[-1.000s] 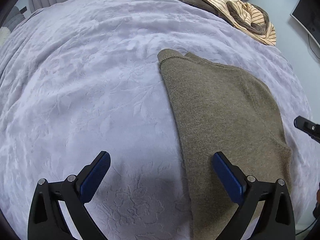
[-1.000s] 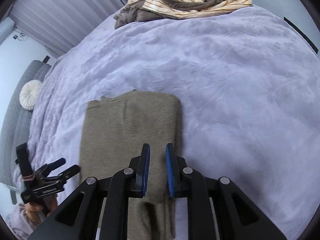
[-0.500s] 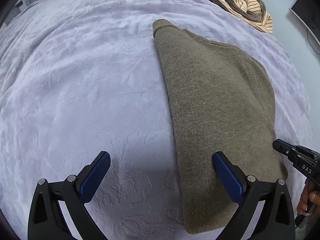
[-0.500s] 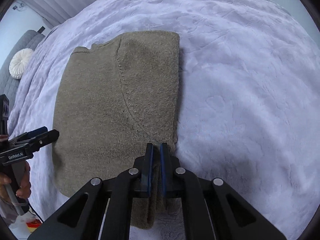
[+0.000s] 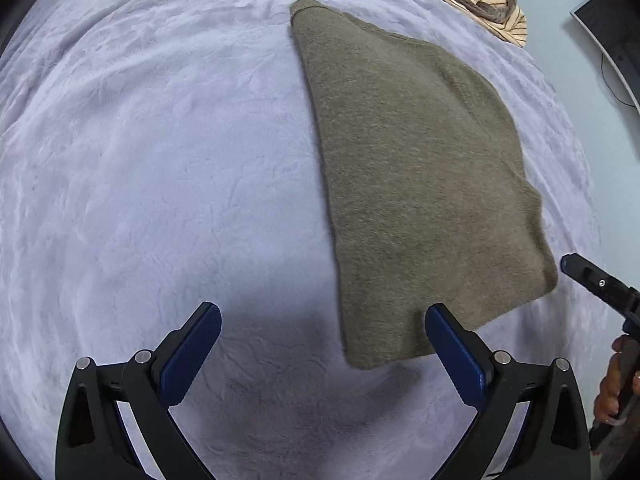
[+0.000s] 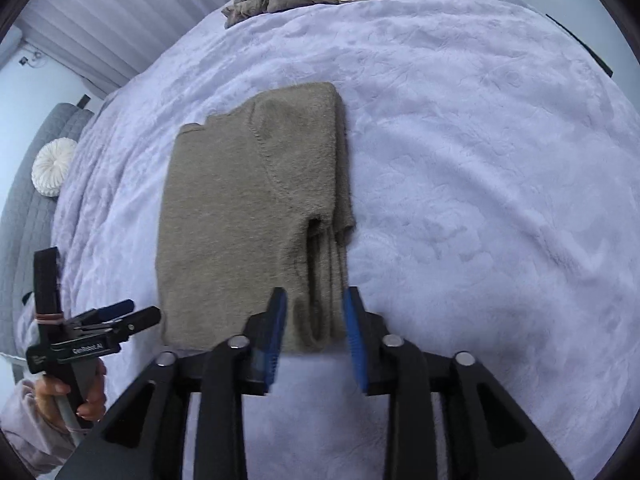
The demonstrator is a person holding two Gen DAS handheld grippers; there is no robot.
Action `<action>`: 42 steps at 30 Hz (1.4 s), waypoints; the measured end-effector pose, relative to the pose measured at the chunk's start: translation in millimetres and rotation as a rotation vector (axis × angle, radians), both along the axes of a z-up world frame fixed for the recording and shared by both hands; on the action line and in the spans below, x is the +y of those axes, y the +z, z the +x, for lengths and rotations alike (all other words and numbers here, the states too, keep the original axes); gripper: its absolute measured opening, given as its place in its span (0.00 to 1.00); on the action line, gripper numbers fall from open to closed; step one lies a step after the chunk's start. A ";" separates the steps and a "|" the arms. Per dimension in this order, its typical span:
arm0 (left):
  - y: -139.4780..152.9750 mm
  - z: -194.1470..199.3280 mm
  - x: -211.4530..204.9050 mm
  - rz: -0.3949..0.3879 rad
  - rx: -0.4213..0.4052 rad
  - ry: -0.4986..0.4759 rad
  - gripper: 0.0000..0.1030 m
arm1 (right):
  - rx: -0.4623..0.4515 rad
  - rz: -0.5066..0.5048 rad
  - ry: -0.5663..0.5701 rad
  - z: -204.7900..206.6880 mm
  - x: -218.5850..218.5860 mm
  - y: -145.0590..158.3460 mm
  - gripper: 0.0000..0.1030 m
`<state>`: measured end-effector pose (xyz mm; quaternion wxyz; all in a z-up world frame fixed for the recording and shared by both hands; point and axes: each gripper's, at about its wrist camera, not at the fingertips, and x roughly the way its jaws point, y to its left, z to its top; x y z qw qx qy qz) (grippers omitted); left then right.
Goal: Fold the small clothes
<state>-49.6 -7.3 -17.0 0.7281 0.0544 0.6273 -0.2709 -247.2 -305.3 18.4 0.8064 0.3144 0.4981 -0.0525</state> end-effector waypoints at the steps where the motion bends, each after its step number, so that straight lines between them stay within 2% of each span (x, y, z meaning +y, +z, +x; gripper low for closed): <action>1: -0.3 -1.5 -2.9 -0.009 0.005 -0.002 0.82 | 0.012 0.004 0.009 2.2 2.3 -2.6 0.47; 2: -1.2 -1.3 -6.1 -0.011 0.016 -0.008 0.72 | 0.036 -0.002 0.018 6.1 4.6 -6.5 0.42; 3: -3.6 -2.8 -10.7 -0.009 0.034 -0.014 0.52 | 0.060 -0.002 0.024 9.1 6.3 -12.0 0.31; 4: -5.3 -2.2 -12.9 -0.014 0.046 -0.014 0.45 | 0.080 0.012 0.021 12.5 6.6 -16.7 0.06; 7: -11.1 -6.0 -17.3 -0.007 0.015 -0.030 0.44 | 0.102 -0.010 -0.004 13.7 5.7 -25.2 0.06; 9: -20.6 -10.4 -19.4 0.001 0.005 -0.041 0.44 | 0.136 -0.020 -0.001 11.2 4.5 -42.9 0.06; 12: -23.6 -9.3 -14.2 -0.023 0.014 -0.016 0.45 | 0.122 0.033 -0.039 4.9 0.1 -63.4 0.06; 16: -20.7 -10.6 -13.3 -0.013 0.019 0.000 0.45 | 0.111 0.014 -0.031 1.5 3.8 -59.5 0.06; 23: -19.2 -9.3 -19.3 -0.006 0.036 0.022 0.45 | 0.122 0.065 -0.074 -0.7 3.1 -57.1 0.06; 42: -12.0 -10.9 -23.7 0.049 0.010 -0.007 0.45 | 0.137 0.066 -0.065 2.7 -1.3 -53.3 0.07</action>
